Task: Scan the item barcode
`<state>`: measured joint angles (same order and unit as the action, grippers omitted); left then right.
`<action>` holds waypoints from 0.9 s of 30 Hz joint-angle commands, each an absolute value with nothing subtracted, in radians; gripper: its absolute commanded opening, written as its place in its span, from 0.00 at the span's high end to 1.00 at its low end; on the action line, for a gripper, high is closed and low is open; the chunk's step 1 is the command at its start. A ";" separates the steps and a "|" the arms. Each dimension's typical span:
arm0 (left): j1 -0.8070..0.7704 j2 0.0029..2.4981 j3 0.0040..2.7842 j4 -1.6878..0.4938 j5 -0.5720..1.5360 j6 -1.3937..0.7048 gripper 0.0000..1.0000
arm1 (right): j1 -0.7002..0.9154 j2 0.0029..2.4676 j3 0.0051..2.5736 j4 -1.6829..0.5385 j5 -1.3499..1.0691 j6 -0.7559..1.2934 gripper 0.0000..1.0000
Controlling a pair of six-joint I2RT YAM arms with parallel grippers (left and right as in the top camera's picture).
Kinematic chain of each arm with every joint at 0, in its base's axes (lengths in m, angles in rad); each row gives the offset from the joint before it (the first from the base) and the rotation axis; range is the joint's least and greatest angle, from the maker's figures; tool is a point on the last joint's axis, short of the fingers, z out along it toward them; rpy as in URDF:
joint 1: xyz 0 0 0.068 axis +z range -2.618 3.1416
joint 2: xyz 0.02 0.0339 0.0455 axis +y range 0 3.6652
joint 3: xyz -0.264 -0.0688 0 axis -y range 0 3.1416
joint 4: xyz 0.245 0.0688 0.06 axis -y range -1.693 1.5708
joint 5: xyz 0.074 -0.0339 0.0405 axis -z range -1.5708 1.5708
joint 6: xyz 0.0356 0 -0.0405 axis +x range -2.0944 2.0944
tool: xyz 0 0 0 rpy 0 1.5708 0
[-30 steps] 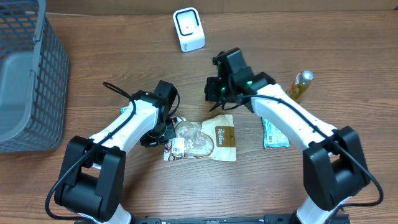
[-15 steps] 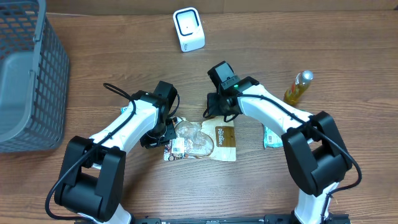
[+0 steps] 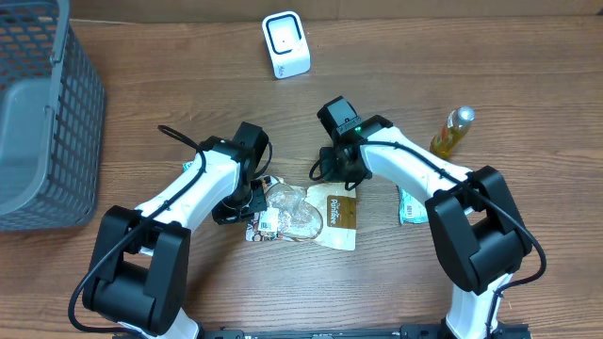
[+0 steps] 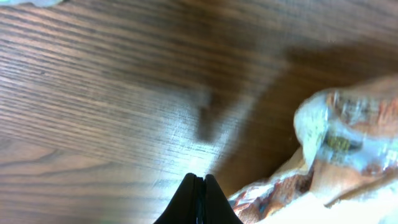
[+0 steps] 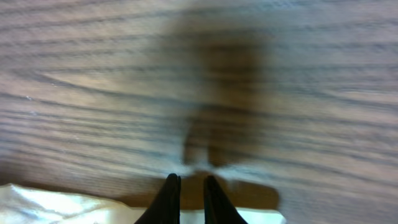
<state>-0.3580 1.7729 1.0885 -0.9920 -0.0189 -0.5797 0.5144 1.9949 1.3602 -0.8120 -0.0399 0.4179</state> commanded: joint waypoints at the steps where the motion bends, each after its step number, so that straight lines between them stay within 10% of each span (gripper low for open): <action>1: -0.351 1.760 1.195 -1.051 -0.007 -0.477 0.96 | 0.469 1.953 1.478 -0.863 -0.027 0.405 0.85; 4: -0.351 1.760 1.305 -1.158 -0.006 -0.442 0.96 | 0.430 1.900 1.577 -0.968 -0.027 0.394 0.75; 6: -0.353 1.760 1.359 -1.205 0.002 -0.409 0.94 | 0.405 1.868 1.623 -1.051 -0.027 0.393 0.48; 9: -0.356 1.760 1.388 -1.222 0.086 -0.337 0.57 | 0.367 1.844 1.636 -1.169 -0.027 0.391 0.20; 15: -0.356 1.763 1.313 -1.126 0.147 -0.316 0.45 | 0.330 1.846 1.553 -1.287 -0.047 0.332 0.19; 27: -0.367 1.763 1.145 -0.892 0.143 -0.373 0.55 | 0.332 1.846 1.331 -1.075 -0.266 0.305 0.20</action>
